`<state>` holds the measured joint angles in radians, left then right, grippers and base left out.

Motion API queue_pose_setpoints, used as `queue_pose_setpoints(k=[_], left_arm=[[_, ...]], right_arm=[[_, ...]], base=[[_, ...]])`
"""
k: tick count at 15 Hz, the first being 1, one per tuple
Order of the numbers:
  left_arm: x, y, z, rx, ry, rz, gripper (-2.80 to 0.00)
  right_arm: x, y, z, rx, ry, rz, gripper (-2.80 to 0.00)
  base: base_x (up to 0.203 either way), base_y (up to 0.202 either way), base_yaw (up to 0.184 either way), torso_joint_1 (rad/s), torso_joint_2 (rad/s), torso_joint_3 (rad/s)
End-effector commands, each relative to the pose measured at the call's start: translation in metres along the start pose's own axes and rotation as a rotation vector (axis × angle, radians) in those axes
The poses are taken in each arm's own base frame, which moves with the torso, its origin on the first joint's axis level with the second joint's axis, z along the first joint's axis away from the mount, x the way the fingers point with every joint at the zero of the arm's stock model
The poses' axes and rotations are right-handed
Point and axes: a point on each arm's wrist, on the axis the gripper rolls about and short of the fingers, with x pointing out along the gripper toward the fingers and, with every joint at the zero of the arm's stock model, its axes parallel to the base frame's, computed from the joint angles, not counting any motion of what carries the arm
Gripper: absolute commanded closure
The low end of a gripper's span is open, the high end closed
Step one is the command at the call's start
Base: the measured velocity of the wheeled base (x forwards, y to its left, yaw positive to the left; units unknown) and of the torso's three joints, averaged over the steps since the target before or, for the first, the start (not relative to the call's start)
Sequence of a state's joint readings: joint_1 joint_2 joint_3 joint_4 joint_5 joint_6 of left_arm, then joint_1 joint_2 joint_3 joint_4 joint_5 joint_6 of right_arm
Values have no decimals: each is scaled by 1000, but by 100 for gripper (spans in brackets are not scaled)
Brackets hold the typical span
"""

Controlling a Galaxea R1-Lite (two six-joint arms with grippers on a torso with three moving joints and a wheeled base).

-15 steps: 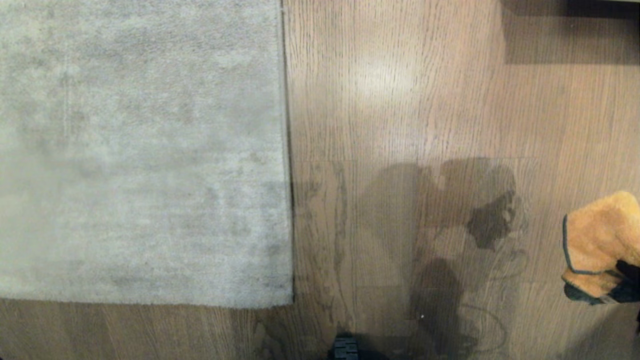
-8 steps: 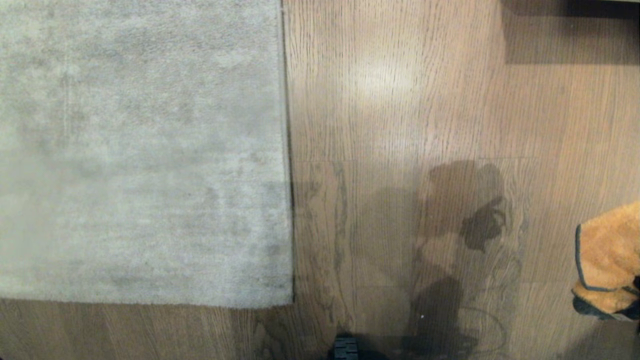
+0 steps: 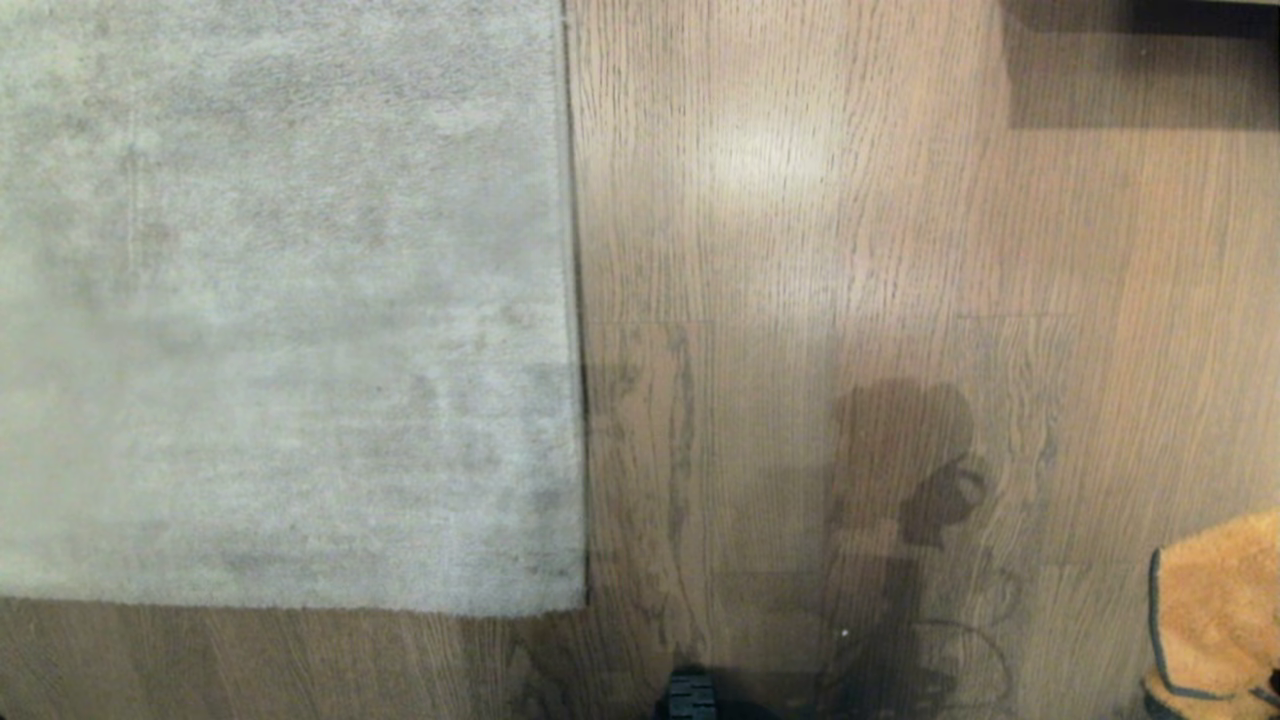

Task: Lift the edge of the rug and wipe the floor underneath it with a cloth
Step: Pick up the rag

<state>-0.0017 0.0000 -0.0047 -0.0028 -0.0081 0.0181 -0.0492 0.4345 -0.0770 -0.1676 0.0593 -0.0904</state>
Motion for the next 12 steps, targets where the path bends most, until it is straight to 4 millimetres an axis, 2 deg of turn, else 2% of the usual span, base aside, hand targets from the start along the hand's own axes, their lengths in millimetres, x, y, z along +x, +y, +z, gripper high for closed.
queue_pose_setpoints(k=[1, 7, 12], left_arm=[[0, 0, 0, 0, 0, 0, 0], [0, 0, 0, 0, 0, 0, 0], [0, 0, 0, 0, 0, -1, 0]], right_arm=[[-12, 2, -11, -8, -52, 17, 0], [-19, 4, -38, -30, -42, 22, 0], [-27, 5, -46, -52, -102, 34, 0]], base=[[0, 0, 0, 0, 0, 0], [0, 0, 0, 0, 0, 0], [0, 0, 0, 0, 0, 0]])
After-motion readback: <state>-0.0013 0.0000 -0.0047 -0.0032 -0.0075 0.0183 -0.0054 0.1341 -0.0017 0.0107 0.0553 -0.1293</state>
